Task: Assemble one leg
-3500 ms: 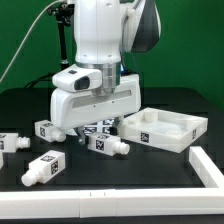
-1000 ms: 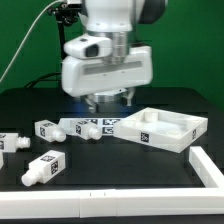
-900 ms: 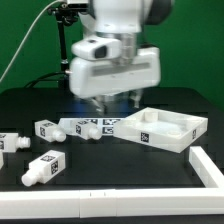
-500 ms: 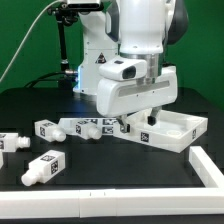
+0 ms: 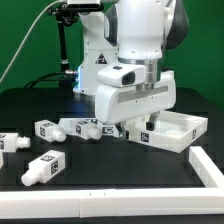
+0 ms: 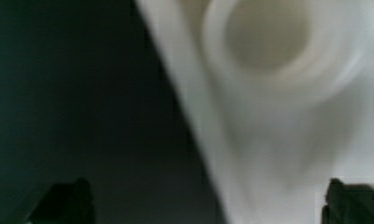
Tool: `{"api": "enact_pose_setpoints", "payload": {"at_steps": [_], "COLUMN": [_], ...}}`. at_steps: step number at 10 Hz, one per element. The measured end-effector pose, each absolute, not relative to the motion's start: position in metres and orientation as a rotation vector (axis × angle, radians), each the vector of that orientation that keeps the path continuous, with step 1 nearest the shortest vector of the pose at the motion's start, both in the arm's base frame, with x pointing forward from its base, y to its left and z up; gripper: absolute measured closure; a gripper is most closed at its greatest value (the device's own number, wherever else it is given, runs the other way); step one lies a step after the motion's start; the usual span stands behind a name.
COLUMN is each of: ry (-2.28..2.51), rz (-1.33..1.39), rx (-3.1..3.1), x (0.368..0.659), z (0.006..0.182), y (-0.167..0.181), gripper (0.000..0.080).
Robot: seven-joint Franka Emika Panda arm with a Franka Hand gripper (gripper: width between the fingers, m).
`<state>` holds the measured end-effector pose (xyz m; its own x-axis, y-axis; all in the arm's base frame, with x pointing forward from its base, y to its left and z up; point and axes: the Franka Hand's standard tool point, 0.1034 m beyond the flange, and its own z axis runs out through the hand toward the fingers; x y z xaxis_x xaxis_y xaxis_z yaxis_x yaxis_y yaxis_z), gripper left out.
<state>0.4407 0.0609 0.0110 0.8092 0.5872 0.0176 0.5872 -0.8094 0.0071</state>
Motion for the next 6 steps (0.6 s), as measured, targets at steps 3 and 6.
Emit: {"api": "enact_pose_setpoints", "payload": {"at_steps": [3, 6], "ry": [0.970, 0.970], "rz": [0.030, 0.028], "rx": [2.986, 2.987], "x": [0.4419, 0.4415], "z": [0.0098, 0.0095], "y": [0.0612, 0.0611], "gripper": [0.0385, 0.0715]}}
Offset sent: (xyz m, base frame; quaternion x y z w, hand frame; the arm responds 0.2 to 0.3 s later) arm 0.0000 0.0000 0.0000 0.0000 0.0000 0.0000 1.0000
